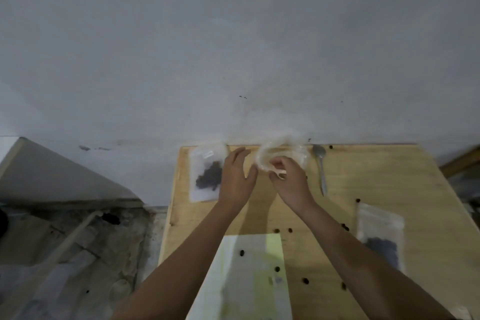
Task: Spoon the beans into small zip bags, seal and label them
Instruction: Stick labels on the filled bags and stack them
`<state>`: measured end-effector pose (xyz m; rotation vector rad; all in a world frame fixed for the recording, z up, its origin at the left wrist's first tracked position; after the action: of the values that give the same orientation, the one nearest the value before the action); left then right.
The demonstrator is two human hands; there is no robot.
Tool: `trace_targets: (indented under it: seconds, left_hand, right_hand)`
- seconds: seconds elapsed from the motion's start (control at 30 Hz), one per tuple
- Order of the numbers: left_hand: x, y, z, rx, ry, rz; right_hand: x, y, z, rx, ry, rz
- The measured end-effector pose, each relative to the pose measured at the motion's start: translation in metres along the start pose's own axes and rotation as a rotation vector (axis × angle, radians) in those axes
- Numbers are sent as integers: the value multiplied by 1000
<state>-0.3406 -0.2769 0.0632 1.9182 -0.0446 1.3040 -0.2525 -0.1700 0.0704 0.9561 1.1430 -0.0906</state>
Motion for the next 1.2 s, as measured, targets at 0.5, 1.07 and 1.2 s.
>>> trace_targets:
  seconds: [0.5, 1.07, 1.2]
  left_hand:
    - [105, -222, 132, -572, 9, -57]
    - [109, -235, 144, -323, 280, 313]
    - [93, -202, 135, -320, 264, 404]
  right_hand:
    - [220, 178, 129, 145, -508, 134]
    - [235, 163, 132, 190, -574, -199]
    - [205, 142, 127, 152, -513, -258]
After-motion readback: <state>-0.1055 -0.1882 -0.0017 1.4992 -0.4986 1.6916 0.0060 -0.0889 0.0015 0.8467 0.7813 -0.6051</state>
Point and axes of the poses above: each hand's wrist, its own z-axis away from the middle knuckle, its own y-axis out of the back of the hand, x = y × z, the point moved 3 cm from there along -z, towards the middle knuckle, and after that the axes turned 3 degrees about -y, right-handed, at the moved point
